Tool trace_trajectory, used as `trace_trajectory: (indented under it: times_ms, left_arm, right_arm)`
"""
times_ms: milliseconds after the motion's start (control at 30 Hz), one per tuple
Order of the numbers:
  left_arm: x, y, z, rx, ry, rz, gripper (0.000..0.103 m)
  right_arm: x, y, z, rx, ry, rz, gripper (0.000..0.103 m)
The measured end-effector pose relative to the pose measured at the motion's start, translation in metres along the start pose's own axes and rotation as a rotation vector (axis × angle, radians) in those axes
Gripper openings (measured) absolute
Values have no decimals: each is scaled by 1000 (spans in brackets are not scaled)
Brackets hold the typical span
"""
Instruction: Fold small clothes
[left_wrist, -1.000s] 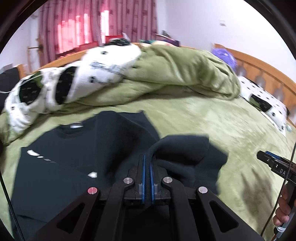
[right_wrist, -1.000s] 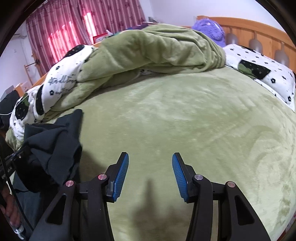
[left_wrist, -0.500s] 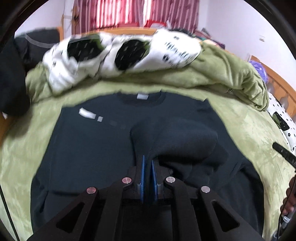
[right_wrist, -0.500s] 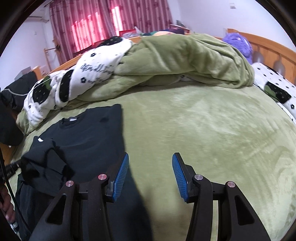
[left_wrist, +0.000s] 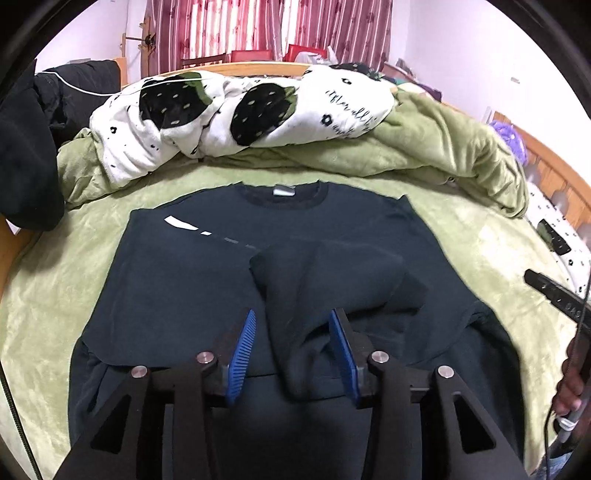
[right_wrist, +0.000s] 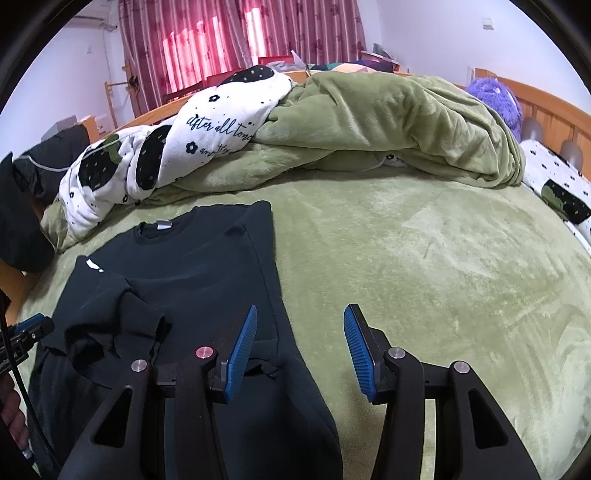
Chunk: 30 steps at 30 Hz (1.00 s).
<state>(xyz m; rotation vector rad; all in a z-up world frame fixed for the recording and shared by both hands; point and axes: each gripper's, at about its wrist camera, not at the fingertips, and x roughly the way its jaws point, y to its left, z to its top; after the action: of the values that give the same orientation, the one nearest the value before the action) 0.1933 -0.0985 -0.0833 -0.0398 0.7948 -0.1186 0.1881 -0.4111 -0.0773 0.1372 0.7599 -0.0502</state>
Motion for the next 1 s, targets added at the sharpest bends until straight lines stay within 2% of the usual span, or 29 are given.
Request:
trace_trajectory:
  times_ms: [333, 533, 667, 800, 1000]
  left_arm:
    - [19, -66, 1, 105, 28, -55, 43]
    - [47, -102, -7, 159, 57, -104, 51]
    - [72, -113, -15, 175, 90, -84, 51]
    - [93, -110, -18, 138, 123, -73, 51]
    - [106, -112, -21, 161, 113, -49, 51]
  right_arm:
    - [-3, -37, -6, 47, -3, -12, 48]
    - [10, -75, -15, 100, 25, -33, 49]
    - [20, -90, -16, 124, 31, -39, 48]
    - [29, -92, -18, 115, 39, -40, 48]
    - [41, -86, -20, 90, 60, -32, 48]
